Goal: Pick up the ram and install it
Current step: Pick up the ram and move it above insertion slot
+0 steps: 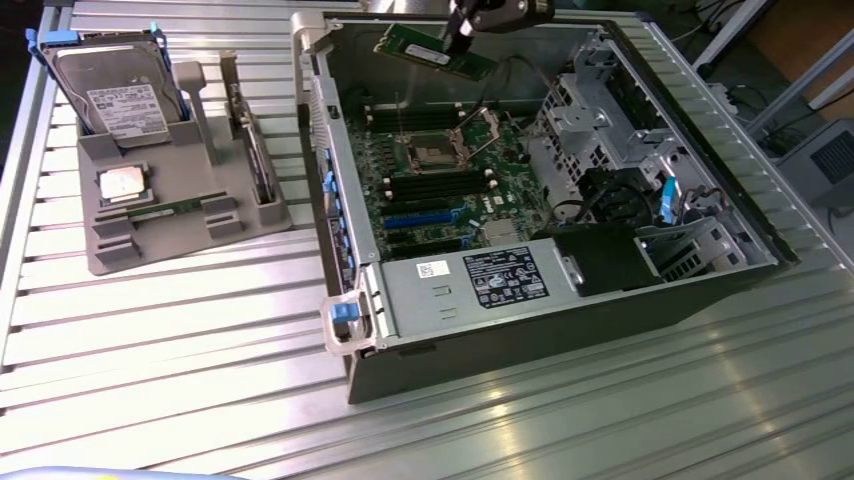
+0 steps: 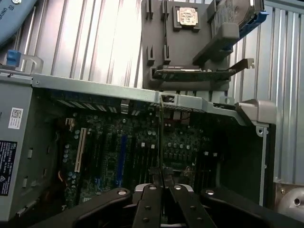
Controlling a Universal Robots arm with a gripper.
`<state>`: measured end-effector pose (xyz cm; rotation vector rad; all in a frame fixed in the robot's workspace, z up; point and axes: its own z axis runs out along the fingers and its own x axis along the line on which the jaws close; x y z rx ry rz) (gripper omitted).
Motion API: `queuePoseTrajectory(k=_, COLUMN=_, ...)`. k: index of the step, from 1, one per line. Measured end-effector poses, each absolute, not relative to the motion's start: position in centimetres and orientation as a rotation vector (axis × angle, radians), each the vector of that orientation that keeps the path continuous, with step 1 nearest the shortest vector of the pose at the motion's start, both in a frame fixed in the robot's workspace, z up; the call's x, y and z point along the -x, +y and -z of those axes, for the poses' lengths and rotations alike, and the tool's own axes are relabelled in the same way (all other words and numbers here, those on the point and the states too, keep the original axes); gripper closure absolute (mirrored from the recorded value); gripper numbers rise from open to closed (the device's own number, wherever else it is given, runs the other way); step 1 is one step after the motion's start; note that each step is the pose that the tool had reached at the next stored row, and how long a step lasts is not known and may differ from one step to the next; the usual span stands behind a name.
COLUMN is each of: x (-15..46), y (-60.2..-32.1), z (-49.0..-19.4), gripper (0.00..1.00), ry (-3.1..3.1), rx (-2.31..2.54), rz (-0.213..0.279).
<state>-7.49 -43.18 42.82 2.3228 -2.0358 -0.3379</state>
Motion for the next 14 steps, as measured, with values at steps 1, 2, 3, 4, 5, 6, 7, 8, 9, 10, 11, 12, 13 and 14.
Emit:
queuePoseTrajectory(k=1, x=6.8, y=-43.2, z=-42.7, gripper=0.88, ry=-2.036, rx=-2.323, rz=0.338)
queuePoseTrajectory(k=2, x=6.4, y=-43.2, z=-42.6, gripper=0.88, ry=-2.036, rx=-2.322, rz=0.338)
queuePoseTrajectory(k=3, x=5.9, y=-43.2, z=-42.6, gripper=0.88, ry=-2.035, rx=-2.322, rz=0.339)
queuePoseTrajectory(k=4, x=4.7, y=-43.2, z=-42.4, gripper=0.88, ry=-2.035, rx=-2.322, rz=0.339)
queuePoseTrajectory(k=5, x=3.8, y=-43.2, z=-42.2, gripper=0.88, ry=-2.035, rx=-2.322, rz=0.34)
queuePoseTrajectory(k=6, x=2.8, y=-43.2, z=-42.1, gripper=0.88, ry=-2.035, rx=-2.322, rz=0.34)
queuePoseTrajectory(k=7, x=2.1, y=-43.2, z=-42.0, gripper=0.88, ry=-2.035, rx=-2.321, rz=0.34)
queuePoseTrajectory(k=8, x=1.2, y=-43.2, z=-41.8, gripper=0.88, ry=-2.035, rx=-2.321, rz=0.34)
queuePoseTrajectory(k=9, x=0.5, y=-43.2, z=-41.8, gripper=0.88, ry=-2.035, rx=-2.321, rz=0.34)
queuePoseTrajectory(k=10, x=-0.7, y=-43.2, z=-41.7, gripper=0.88, ry=-2.035, rx=-2.321, rz=0.341)
queuePoseTrajectory(k=11, x=-1.2, y=-43.2, z=-41.6, gripper=0.88, ry=-2.034, rx=-2.321, rz=0.341)
queuePoseTrajectory(k=12, x=-1.7, y=-43.2, z=-41.6, gripper=0.88, ry=-2.034, rx=-2.321, rz=0.341)
queuePoseTrajectory(k=13, x=-2.3, y=-43.2, z=-41.6, gripper=0.88, ry=-2.034, rx=-2.321, rz=0.341)
queuePoseTrajectory(k=14, x=-2.6, y=-43.2, z=-41.6, gripper=0.88, ry=-2.034, rx=-2.321, rz=0.341)
